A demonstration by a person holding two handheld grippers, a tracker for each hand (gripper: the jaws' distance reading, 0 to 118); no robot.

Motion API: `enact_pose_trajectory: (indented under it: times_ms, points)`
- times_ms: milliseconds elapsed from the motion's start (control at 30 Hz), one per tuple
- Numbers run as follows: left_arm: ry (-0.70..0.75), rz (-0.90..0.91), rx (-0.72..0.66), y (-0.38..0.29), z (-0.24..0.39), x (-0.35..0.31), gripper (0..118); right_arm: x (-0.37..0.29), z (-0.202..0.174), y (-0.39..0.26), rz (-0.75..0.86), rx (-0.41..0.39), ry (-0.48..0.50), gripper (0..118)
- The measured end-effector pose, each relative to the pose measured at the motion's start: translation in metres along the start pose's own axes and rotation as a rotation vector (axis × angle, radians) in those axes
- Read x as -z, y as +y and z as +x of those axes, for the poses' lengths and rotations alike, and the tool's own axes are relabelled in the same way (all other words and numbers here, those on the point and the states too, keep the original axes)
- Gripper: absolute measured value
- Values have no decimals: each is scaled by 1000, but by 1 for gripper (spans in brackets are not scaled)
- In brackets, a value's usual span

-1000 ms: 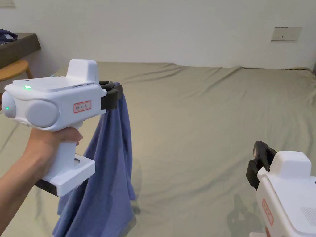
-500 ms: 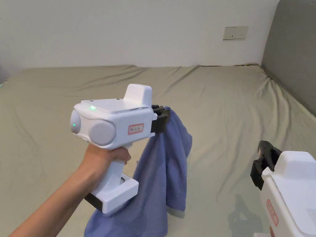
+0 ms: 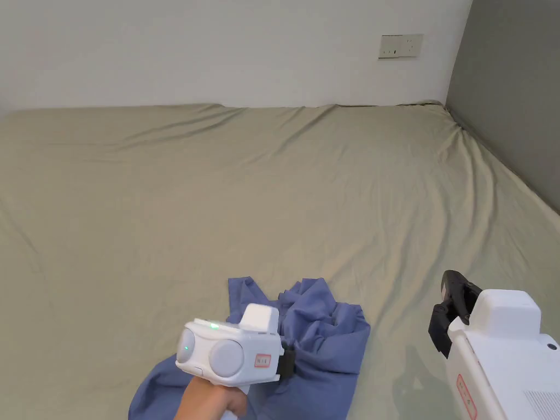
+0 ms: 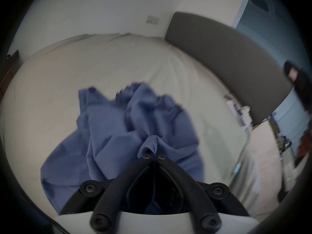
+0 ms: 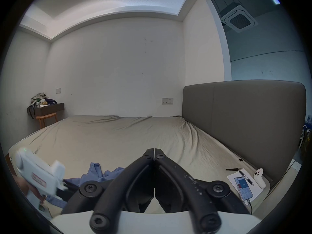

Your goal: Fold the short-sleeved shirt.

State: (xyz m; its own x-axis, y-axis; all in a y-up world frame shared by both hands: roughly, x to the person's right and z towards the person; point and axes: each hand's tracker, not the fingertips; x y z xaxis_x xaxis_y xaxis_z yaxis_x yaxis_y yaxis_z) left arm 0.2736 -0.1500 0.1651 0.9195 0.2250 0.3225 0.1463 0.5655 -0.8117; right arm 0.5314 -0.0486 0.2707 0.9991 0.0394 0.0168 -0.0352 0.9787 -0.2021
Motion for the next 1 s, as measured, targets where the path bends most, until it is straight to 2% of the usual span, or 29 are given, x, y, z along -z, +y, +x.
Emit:
enact_pose_trajectory:
  times_ms: [100, 200, 267, 300, 333, 367, 433, 467, 600, 800, 900, 1000]
  points:
    - [95, -84, 64, -19, -4, 31, 0, -1, -4, -2, -6, -2, 7, 1]
    - [110, -87, 37, -26, -11, 42, 1, -4, -7, 0, -4, -6, 12, 1]
    - [102, -55, -9, -25, -12, 31, 15, -6, -8, 1, -2, -13, 12, 1]
    - [101, -34, -48, -21, -12, 24, 27, -7, -9, 3, 0, -16, 11, 1]
    - [101, -24, -54, -18, -12, 15, 53, -8, -10, 5, 3, -17, 12, 1]
    - [92, -3, -62, -14, -12, 5, 74, -8, -10, 7, 7, -18, 11, 1]
    - [79, 81, -73, -5, -13, -19, 111, -9, -12, 11, 17, -17, 11, 1]
    - [80, 129, -76, -1, -14, -34, 115, -9, -14, 14, 23, -16, 12, 1]
    - [93, 377, -72, 16, -17, -103, 113, -10, -19, 29, 64, -4, 6, 1]
    - [310, 780, 7, 16, -26, -182, 113, -11, -29, 48, 116, -4, 8, 1]
    - [455, 889, 21, 10, -36, -197, 113, -12, -34, 54, 139, -7, 10, 1]
    - [510, 935, 17, 3, -48, -208, 111, -13, -39, 58, 151, -14, 13, 1]
